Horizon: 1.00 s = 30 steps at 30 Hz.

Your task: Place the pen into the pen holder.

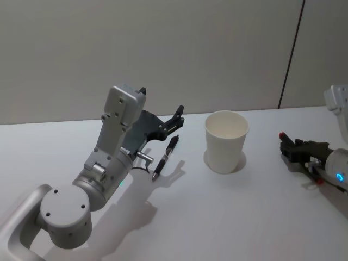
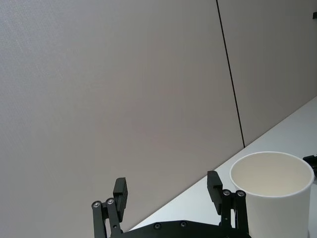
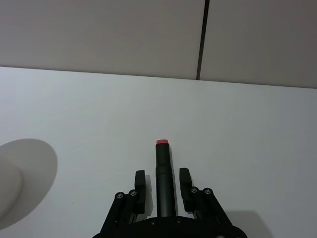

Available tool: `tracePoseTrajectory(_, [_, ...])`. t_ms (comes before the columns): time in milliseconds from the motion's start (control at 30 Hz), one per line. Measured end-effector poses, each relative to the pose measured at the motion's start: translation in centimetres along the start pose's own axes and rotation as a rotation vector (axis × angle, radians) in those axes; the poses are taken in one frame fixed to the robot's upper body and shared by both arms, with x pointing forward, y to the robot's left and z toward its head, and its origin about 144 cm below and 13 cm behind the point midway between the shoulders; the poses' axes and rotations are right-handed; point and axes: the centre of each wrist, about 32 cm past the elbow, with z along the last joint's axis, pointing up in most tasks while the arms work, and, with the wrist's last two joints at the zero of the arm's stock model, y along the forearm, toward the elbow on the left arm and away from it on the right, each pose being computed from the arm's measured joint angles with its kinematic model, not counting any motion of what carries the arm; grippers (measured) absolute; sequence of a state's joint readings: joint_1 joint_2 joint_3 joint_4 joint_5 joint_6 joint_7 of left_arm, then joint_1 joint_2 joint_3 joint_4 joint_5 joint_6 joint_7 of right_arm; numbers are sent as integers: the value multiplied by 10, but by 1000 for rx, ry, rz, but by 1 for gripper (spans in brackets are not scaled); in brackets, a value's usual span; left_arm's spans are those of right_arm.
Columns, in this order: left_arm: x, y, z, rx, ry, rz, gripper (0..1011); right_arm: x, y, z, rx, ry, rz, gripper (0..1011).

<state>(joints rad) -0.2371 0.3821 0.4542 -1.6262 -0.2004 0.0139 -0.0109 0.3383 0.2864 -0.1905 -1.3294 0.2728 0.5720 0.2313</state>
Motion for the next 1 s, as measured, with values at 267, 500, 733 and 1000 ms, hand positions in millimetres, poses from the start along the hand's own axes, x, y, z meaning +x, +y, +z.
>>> tracePoseTrajectory(267, [0,0,0,0,0,0,1001,0,0,0,0,0,0,355])
tracePoseTrajectory(500, [0,0,0,0,0,0,1001,0,0,0,0,0,0,307])
tracePoseTrajectory(733, [0,0,0,0,0,0,1001,0,0,0,0,0,0,259])
tracePoseTrajectory(1000, [0,0,0,0,0,0,1001,0,0,0,0,0,1,203])
